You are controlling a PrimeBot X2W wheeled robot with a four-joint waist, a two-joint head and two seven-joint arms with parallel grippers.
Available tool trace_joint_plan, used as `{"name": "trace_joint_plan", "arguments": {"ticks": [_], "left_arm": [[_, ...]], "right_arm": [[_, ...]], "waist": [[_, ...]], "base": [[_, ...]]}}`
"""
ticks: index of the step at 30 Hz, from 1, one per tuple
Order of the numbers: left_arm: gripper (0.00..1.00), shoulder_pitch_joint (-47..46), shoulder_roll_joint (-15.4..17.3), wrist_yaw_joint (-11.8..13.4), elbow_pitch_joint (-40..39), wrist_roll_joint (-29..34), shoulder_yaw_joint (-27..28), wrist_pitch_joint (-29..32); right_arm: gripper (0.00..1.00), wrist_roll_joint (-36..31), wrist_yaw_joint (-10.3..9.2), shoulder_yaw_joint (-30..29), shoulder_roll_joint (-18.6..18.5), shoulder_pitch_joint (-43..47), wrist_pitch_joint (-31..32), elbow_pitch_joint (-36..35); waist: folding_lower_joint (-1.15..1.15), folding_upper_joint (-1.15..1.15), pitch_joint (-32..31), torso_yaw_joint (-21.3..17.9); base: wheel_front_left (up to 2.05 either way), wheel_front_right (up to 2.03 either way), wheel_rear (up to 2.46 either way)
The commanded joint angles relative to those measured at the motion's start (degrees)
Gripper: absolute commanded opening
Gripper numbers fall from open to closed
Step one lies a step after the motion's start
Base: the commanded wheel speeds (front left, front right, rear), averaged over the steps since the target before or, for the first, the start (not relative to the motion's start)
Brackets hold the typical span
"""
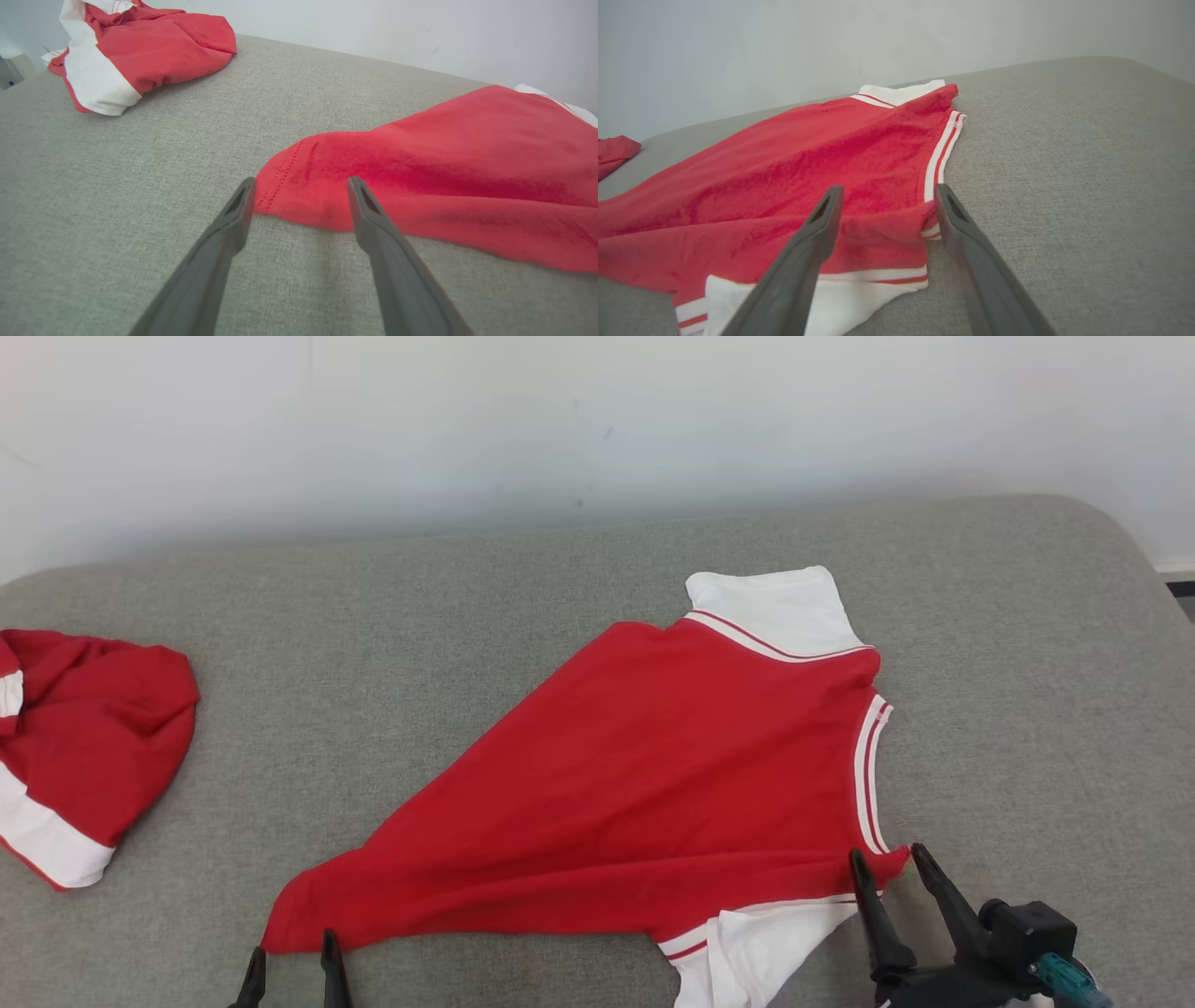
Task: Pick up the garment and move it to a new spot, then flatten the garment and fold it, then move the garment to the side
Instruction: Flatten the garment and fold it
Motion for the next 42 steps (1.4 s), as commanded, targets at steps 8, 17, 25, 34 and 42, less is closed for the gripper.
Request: {"name": "trace_joint_plan", "arguments": {"ticks": [8,17,25,34,42], "left_arm": [[1.0,1.28,0.04,0.49,-1.3,0.94,-1.48,-0.2],[1.0,0.45,0.04,-0.12,-2.27,1.81,-1.33,-0.2],[1.0,-0.51,0.05,-0.27,-4.05,2.37,-1.12,-0.2],[1.0,-2.08,0.06,0.36,-3.48,1.78,-2.53,-0.2],[1.0,-3.29,0.04,0.97,-3.18,1.29,-3.92,-0.2]], "right_arm": [[1.0,0.69,-0.13,-2.31,0.92,0.1,-0.07,4.61],[1.0,8.39,-0.13,-2.38,1.37,-3.68,-0.06,9.31],[1.0,10.75,-0.13,-5.79,-0.54,-6.2,-0.05,2.2],[1.0,9.34,-0.13,-0.76,-4.66,-16.03,0.64,12.17],[1.0,8.51,-0.13,2.4,-6.99,-24.02,6.29,22.78]], "waist": [[0.0,0.0,-0.5,-0.09],[0.0,0.0,0.53,1.65],[0.0,0.0,2.22,3.16],[0.0,0.0,4.25,3.68],[0.0,0.0,6.01,5.02]], "base": [[0.0,0.0,0.0],[0.0,0.0,0.0],[0.0,0.0,0.0],[0.0,0.0,0.0],[0.0,0.0,0.0]]}}
